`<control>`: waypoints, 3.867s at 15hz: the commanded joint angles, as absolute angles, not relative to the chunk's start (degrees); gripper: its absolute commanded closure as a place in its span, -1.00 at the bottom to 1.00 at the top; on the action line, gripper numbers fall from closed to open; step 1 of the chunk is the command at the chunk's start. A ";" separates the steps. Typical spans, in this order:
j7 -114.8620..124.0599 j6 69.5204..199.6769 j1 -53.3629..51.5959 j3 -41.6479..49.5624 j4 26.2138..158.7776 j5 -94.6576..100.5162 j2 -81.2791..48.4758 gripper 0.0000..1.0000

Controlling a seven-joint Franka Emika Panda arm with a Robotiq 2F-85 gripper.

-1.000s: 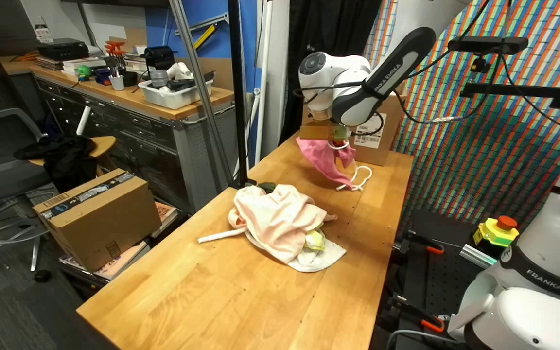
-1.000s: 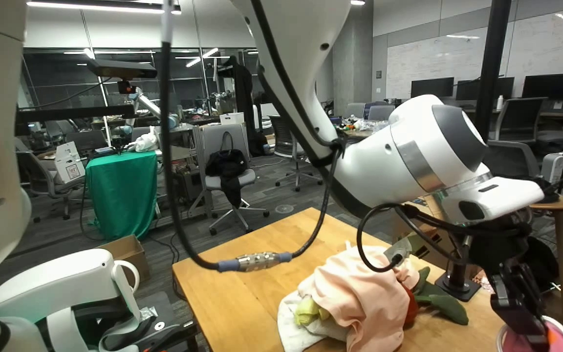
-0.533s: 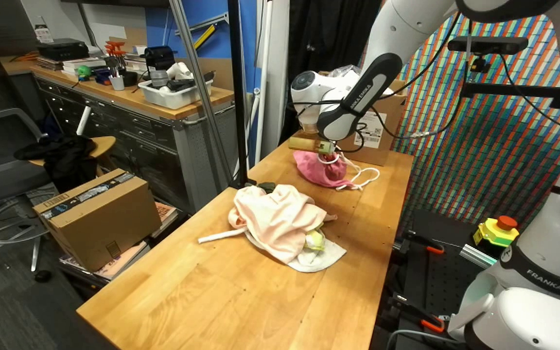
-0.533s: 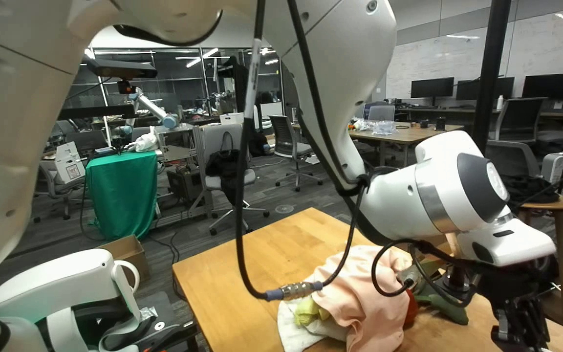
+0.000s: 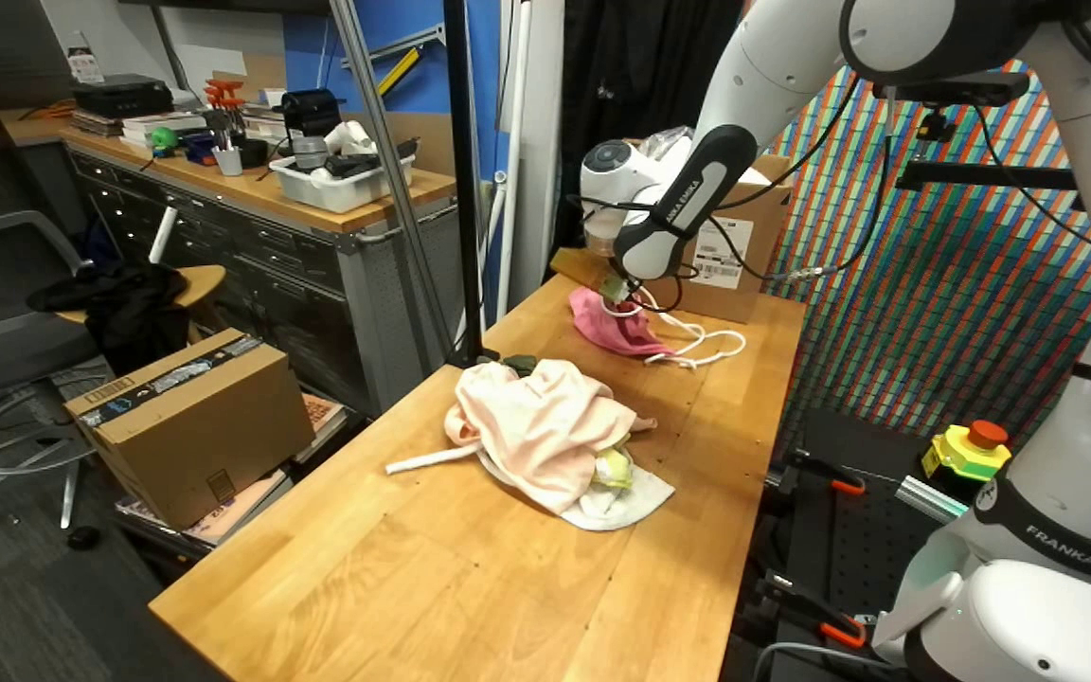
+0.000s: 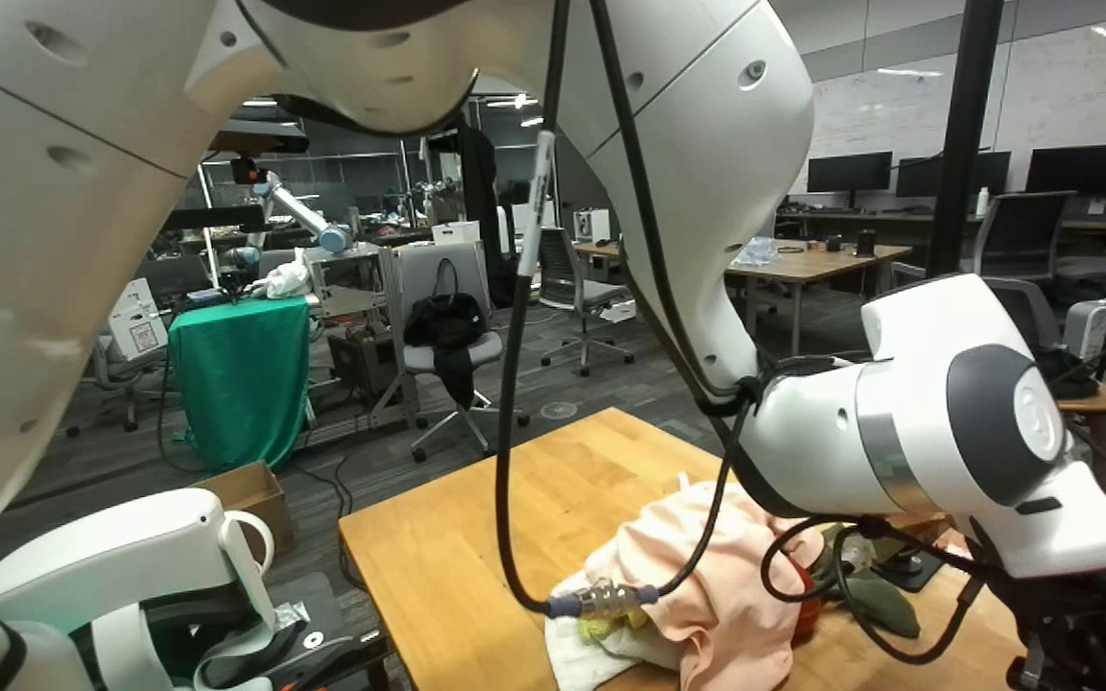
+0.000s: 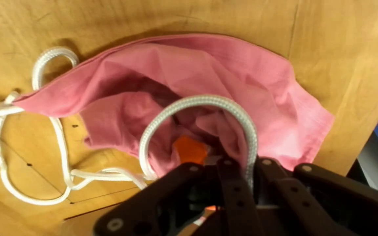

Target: Separate the pile of clothes on the table

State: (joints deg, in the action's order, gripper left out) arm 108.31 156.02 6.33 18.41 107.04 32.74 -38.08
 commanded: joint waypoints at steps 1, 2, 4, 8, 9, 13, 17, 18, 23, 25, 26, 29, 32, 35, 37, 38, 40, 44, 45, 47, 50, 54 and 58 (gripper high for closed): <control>112.88 162.92 2.01 24.50 106.82 28.43 -39.68 0.88; 113.25 164.84 1.34 25.53 107.00 26.84 -40.21 0.88; 113.22 168.04 0.38 26.74 107.34 23.54 -41.45 0.88; 107.83 171.79 0.52 25.28 108.23 16.45 -43.44 0.31; 106.35 172.07 0.46 24.97 108.52 15.23 -43.72 0.17; 98.98 172.94 0.55 23.20 110.55 10.61 -42.97 -0.45; 91.37 174.92 -1.42 23.31 114.18 7.97 -38.94 -0.98; 89.58 175.46 -2.31 23.75 114.94 7.56 -37.56 -1.00; 81.68 174.92 -5.79 25.43 119.12 6.11 -29.06 -0.99; 76.14 173.19 -4.26 22.94 121.63 6.14 -24.59 -0.99; 73.53 172.04 -3.80 22.16 122.94 6.24 -22.77 -1.00; 63.42 166.23 -0.41 17.73 126.50 5.69 -18.49 -1.00; 53.37 160.78 2.84 13.79 128.76 3.30 -16.80 -1.00; 47.37 153.51 2.45 14.14 128.92 4.82 -17.25 -1.00; 46.34 147.60 0.87 15.63 127.74 8.27 -18.17 -1.00; 48.02 144.70 -0.57 16.90 126.92 11.64 -18.78 -1.00; 49.74 139.89 -1.88 17.48 125.68 16.88 -19.45 -1.00; 47.99 134.01 -2.35 15.89 122.52 22.52 -20.92 -1.00; 46.88 132.93 -2.32 15.33 121.43 23.31 -21.42 -1.00; 43.58 131.52 -1.94 14.20 119.11 24.61 -22.67 -1.00; 37.76 129.59 -1.16 13.64 115.06 25.50 -25.52 -1.00; 32.11 127.70 0.58 14.81 110.67 24.52 -30.22 -1.00; 30.17 125.66 2.20 16.31 108.57 23.80 -33.77 -1.00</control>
